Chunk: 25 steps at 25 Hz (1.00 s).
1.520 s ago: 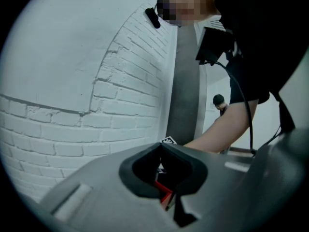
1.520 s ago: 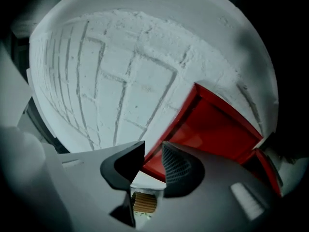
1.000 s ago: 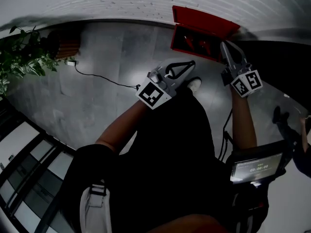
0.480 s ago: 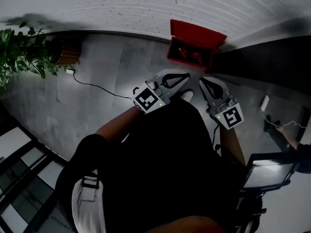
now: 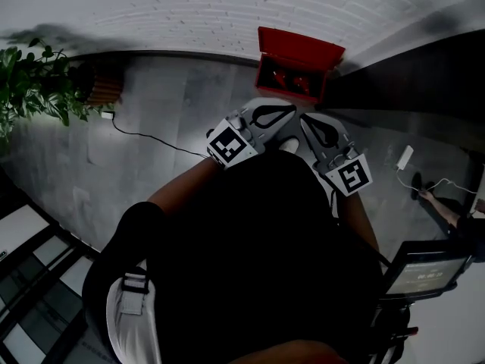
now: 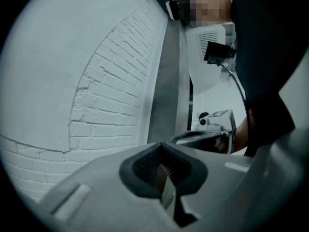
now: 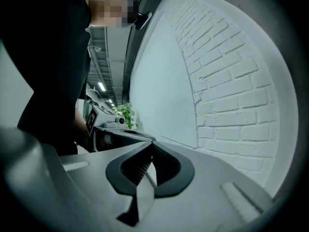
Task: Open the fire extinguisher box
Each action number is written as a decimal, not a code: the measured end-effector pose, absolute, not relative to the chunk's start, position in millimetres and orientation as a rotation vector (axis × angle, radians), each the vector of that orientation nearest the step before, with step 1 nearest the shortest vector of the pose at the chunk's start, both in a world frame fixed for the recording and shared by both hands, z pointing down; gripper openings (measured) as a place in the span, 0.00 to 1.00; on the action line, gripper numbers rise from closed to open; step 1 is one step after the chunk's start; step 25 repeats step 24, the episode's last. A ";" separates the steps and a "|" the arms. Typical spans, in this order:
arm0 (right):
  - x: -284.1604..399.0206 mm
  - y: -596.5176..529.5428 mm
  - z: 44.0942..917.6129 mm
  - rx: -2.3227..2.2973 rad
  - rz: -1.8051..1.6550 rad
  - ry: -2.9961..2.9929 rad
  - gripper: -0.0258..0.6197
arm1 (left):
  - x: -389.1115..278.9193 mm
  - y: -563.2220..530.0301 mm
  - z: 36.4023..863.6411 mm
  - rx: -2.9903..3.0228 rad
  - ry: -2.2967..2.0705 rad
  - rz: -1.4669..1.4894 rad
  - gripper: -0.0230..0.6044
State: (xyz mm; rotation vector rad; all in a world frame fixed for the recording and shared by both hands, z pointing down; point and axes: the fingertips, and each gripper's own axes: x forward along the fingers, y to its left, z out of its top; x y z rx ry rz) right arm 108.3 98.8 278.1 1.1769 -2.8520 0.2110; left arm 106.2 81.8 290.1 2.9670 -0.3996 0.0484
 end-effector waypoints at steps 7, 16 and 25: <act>112.1 103.6 276.6 1.206 0.195 -2.833 0.05 | 103.8 90.8 281.6 2.960 -0.391 0.040 0.04; 110.3 106.9 272.3 1.216 0.166 -2.837 0.05 | 100.3 95.7 277.5 2.959 -0.380 0.039 0.04; 108.8 108.9 266.3 1.217 0.155 -2.840 0.05 | 99.2 98.9 270.2 2.962 -0.372 0.028 0.04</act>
